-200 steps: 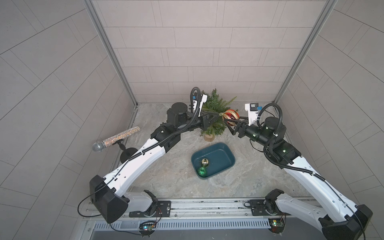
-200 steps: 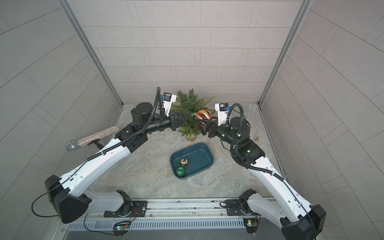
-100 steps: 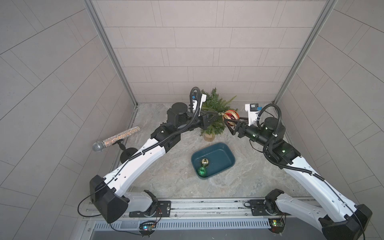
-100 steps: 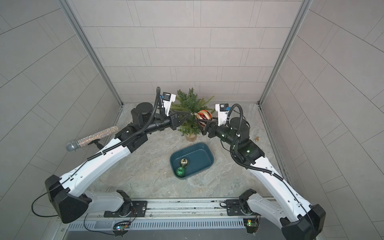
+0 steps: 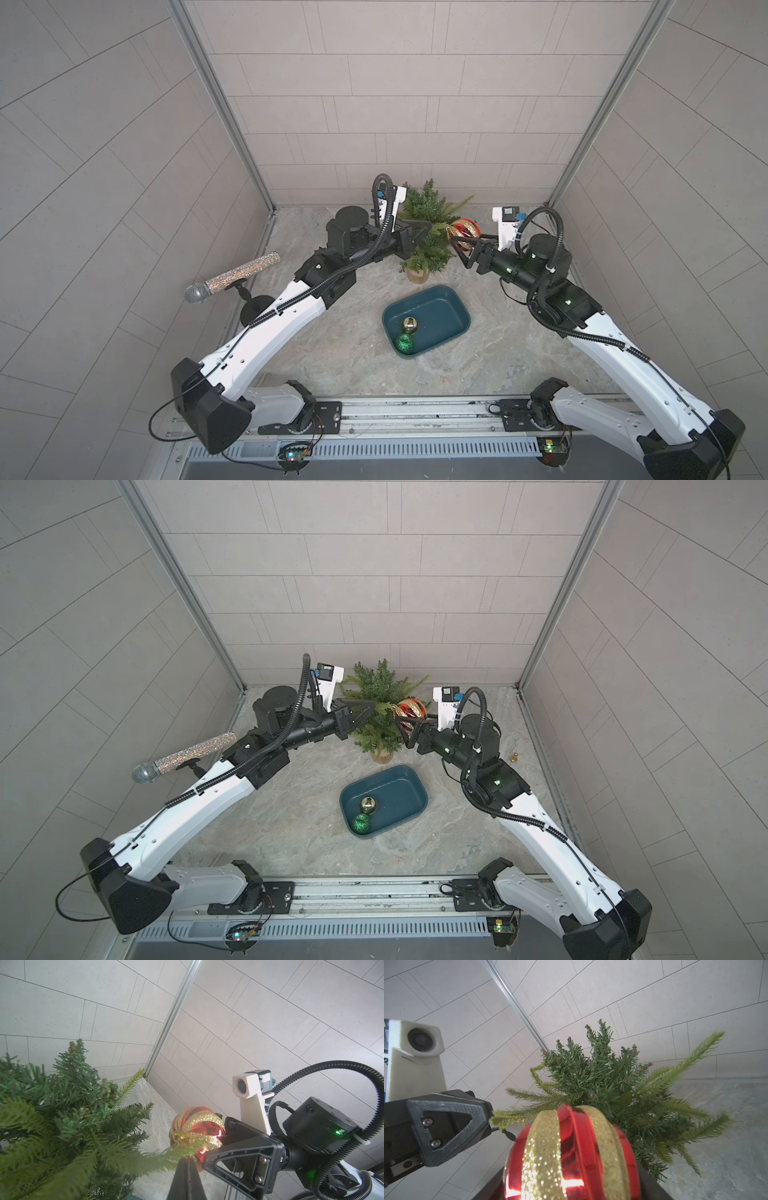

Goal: Decorate the small christmas tree with ornaments
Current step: Hang an ornament on the christmas tree.

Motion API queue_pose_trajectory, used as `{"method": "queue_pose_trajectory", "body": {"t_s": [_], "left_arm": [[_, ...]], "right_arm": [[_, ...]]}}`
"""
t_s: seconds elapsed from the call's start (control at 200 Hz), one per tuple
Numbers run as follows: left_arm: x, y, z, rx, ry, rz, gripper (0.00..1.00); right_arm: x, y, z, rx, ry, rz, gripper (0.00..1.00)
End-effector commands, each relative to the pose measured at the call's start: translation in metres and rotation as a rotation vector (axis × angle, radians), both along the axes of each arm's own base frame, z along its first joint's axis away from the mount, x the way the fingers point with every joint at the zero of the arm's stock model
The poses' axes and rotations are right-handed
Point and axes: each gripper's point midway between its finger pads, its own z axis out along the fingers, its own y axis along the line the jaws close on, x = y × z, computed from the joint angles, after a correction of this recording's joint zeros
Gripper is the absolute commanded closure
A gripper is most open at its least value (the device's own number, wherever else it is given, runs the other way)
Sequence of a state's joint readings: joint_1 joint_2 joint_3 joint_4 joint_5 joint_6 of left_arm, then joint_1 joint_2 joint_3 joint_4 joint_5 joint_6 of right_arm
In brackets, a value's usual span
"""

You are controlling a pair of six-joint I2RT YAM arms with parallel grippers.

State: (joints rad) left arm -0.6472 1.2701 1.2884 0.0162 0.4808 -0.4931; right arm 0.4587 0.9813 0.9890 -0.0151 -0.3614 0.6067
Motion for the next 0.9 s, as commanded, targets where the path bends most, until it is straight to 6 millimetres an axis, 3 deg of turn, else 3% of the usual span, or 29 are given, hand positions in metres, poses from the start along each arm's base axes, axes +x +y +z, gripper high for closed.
{"method": "queue_pose_trajectory", "body": {"t_s": [0.0, 0.25, 0.495, 0.655, 0.896], "left_arm": [[-0.004, 0.006, 0.010, -0.022, -0.036, 0.008, 1.00], [-0.006, 0.008, 0.008, -0.023, -0.029, 0.007, 1.00], [-0.007, 0.010, 0.015, -0.033, -0.038, 0.017, 0.65], [-0.005, 0.010, 0.019, -0.031, -0.043, 0.022, 0.48], [-0.006, 0.006, 0.019, 0.049, -0.075, 0.054, 0.32]], "right_arm": [[-0.005, -0.004, 0.023, 0.038, -0.039, -0.005, 0.22], [-0.001, 0.000, 0.013, 0.030, -0.009, 0.005, 0.22], [-0.003, 0.001, 0.008, 0.044, 0.004, 0.011, 0.22], [-0.005, 0.001, 0.002, 0.062, 0.018, 0.018, 0.22], [-0.009, 0.004, 0.002, 0.095, 0.020, 0.043, 0.22]]}}
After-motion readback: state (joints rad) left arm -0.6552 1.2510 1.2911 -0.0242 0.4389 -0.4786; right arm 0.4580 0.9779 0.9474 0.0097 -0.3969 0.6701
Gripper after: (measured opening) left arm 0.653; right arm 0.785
